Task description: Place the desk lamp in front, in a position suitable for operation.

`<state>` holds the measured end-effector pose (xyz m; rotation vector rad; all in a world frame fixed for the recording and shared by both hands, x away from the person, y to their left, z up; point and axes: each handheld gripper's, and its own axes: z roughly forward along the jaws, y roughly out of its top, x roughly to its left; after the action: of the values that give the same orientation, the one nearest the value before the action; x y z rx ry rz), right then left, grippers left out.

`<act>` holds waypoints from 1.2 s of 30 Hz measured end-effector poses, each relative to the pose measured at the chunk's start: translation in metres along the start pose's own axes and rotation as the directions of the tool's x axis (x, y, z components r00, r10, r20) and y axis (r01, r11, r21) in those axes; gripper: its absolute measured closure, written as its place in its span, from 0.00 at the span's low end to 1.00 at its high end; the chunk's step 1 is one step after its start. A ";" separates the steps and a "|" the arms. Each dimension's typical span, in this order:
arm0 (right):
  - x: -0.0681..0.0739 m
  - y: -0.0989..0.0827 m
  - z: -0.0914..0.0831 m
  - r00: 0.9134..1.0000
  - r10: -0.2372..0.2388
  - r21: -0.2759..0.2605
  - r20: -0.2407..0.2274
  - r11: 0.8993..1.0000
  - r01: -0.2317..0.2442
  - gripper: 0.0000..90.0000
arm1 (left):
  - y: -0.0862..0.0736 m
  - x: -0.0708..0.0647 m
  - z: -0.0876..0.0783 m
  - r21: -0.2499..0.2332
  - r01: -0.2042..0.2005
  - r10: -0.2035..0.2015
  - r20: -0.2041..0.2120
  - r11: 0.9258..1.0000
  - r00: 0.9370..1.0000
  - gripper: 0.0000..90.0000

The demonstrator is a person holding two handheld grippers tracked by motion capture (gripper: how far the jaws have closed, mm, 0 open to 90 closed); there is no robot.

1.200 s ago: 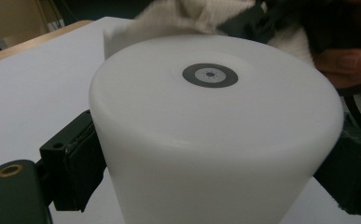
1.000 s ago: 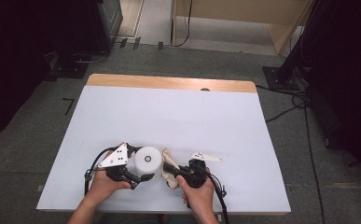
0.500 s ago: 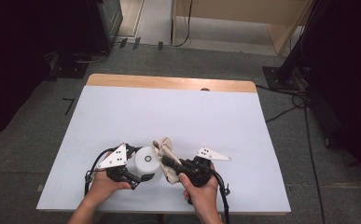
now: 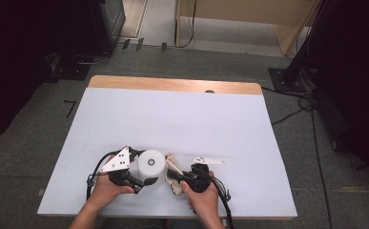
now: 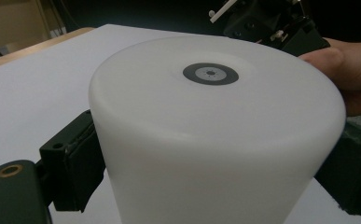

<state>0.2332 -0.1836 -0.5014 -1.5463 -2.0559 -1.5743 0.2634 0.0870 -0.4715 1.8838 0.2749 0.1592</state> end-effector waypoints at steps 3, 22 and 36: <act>0.002 0.002 -0.003 1.000 -0.005 -0.018 -0.003 1.000 0.005 0.91 | 0.002 -0.002 0.000 0.016 0.000 0.000 -0.012 1.000 1.000 0.09; -0.006 0.018 -0.029 0.998 -0.007 -0.118 0.060 0.993 0.014 0.91 | 0.029 -0.056 0.009 0.111 0.132 -0.071 -0.440 0.985 0.895 0.00; -0.003 0.020 -0.035 0.997 -0.025 -0.140 0.074 0.990 0.035 0.91 | 0.029 -0.044 0.005 0.136 0.149 -0.090 -0.364 0.979 0.927 0.10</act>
<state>0.2341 -0.2141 -0.4743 -1.6494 -2.0543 -1.7335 0.2258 0.0616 -0.4450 1.9855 0.6681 0.4084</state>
